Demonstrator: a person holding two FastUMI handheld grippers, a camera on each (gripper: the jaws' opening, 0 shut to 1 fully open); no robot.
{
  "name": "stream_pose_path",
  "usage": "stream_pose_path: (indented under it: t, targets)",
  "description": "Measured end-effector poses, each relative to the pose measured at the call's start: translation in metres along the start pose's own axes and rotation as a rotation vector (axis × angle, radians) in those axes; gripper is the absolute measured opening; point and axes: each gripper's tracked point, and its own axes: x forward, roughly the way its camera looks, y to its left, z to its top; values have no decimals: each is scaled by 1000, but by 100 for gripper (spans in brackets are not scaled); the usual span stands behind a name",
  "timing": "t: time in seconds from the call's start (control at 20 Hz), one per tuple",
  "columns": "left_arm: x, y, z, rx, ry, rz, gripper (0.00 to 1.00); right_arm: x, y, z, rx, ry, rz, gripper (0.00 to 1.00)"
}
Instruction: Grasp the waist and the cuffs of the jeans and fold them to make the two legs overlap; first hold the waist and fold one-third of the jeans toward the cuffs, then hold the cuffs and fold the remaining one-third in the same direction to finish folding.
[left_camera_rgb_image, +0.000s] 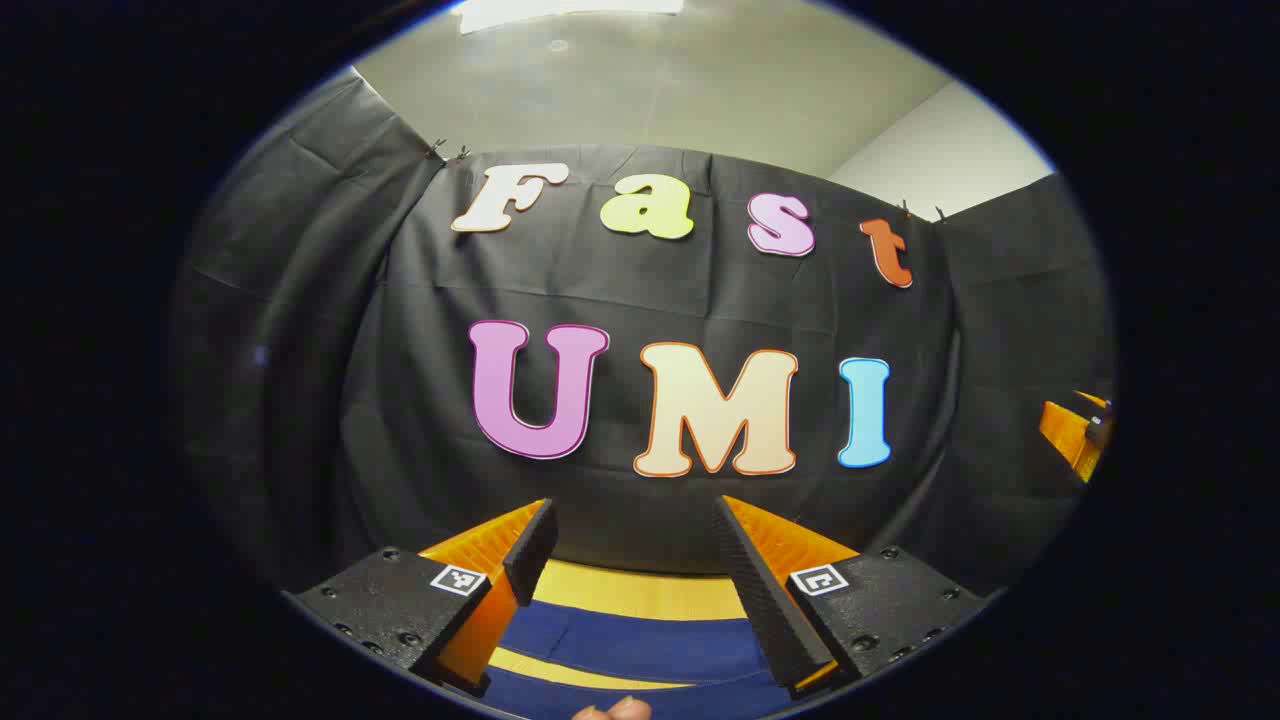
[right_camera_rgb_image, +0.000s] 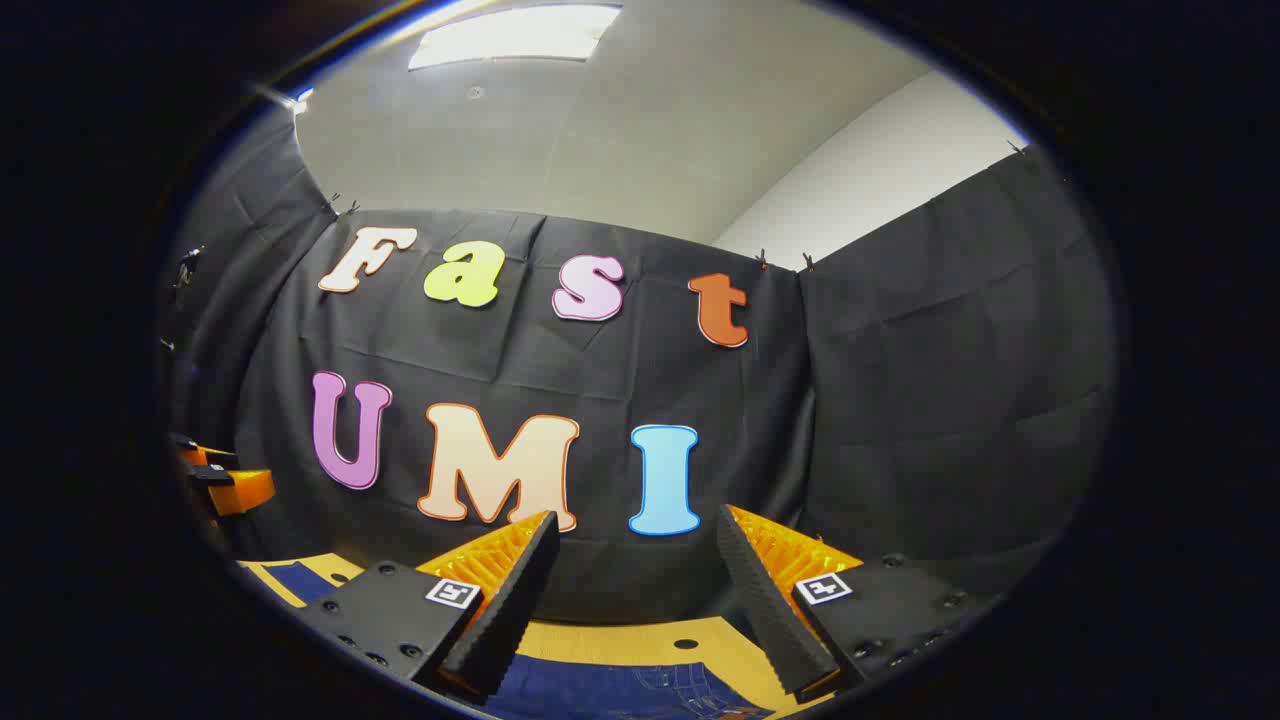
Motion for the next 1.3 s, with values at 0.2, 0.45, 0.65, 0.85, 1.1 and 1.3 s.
stream_pose_path:
  t: [0.2,0.45,0.65,0.85,1.1,1.3]
  targets:
    - [-2,1,-2,33,-5,-7,94,1,-1,-9,-23,-5,13,98]
    - [-3,3,-21,141,24,-12,94,12,-2,-37,-65,22,85,98]
    - [-18,42,-40,320,87,59,95,21,4,-57,-63,22,185,98]
    - [-44,87,-71,499,184,86,95,30,8,-65,-69,16,211,98]
    - [-66,148,-125,731,348,49,95,46,16,-74,-53,41,155,98]
    - [-83,186,-164,861,474,1,95,55,29,-77,-54,54,139,98]
